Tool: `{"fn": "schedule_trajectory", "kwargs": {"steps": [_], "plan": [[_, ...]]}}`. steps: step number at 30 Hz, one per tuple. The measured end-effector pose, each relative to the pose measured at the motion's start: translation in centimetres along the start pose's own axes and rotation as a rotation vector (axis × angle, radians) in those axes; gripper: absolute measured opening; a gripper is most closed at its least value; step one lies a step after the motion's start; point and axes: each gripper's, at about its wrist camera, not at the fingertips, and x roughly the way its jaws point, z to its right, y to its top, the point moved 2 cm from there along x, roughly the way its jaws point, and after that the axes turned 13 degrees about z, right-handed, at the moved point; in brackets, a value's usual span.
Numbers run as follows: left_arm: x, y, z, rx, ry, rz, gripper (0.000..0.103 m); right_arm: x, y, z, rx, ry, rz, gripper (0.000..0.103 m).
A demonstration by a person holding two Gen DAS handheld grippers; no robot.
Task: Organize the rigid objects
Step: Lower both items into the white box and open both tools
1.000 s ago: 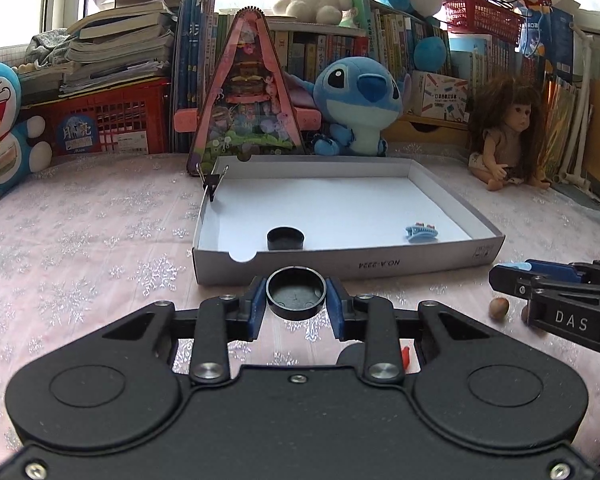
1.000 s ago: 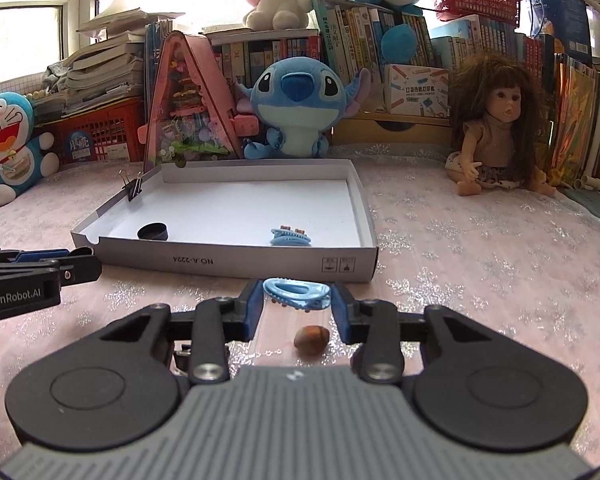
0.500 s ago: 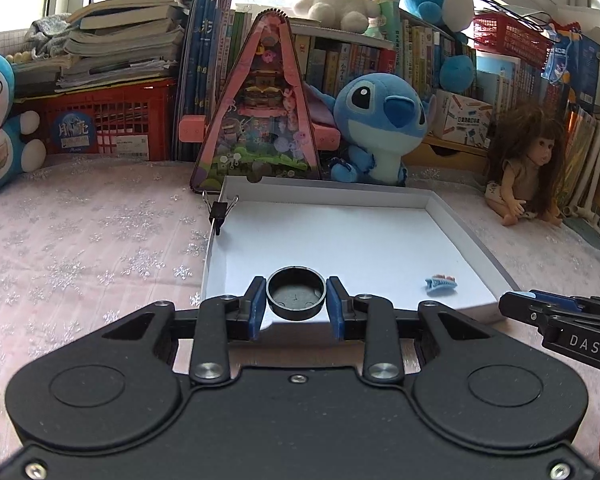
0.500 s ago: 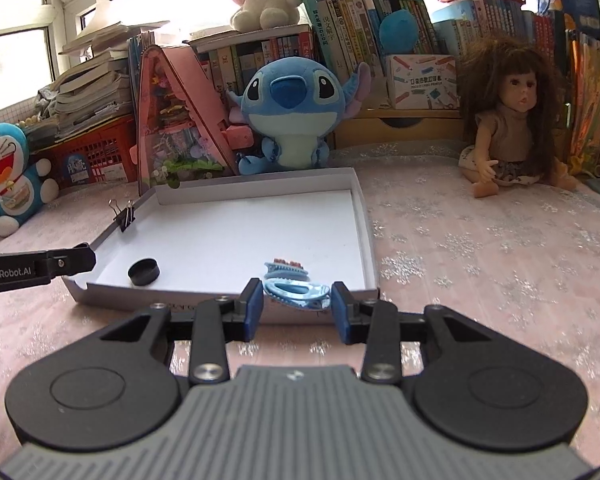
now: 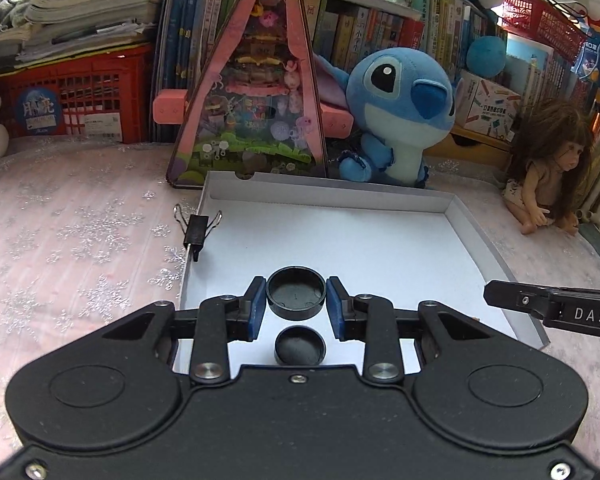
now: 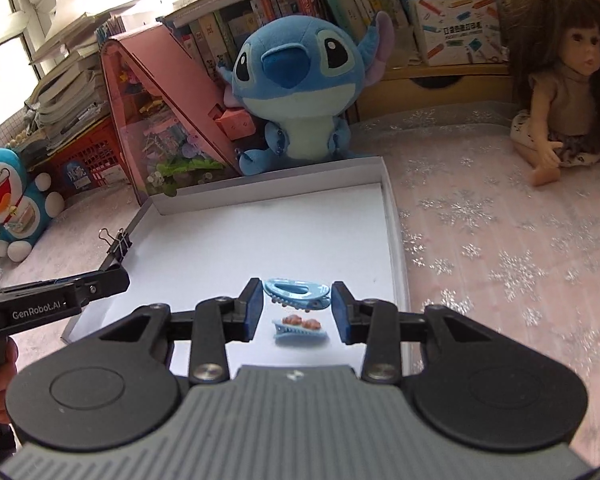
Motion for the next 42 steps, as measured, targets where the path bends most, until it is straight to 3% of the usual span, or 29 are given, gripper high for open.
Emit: {"fn": "schedule_trajectory", "kwargs": {"steps": [6,15,25,28,34,42], "plan": [[2.9,-0.6,-0.2,0.014,0.010,-0.060,0.030,2.9,-0.2,-0.4,-0.050,-0.001,-0.065,0.043],[5.1,-1.3,0.0,0.042,-0.011,-0.091,0.030,4.9,-0.6,-1.0,-0.124,-0.017,-0.110,0.044],[5.2,-1.8,1.1,0.094,-0.043,-0.057,0.031,4.6,-1.5,-1.2,-0.169,0.017,-0.092,0.047],[4.5,-1.7,1.3,0.093,-0.055,-0.053,0.042,3.7,-1.8,-1.3,-0.172,0.024,-0.061,0.066],[-0.3,-1.9,1.3,0.126,-0.051,0.055,0.059,0.8,-2.4,-1.7,-0.161,0.021,0.021,0.078],[-7.1,-5.0,2.0,0.119,-0.088,0.106,0.075,-5.5,-5.1,-3.4,-0.264,0.014,0.108,0.086]]}}
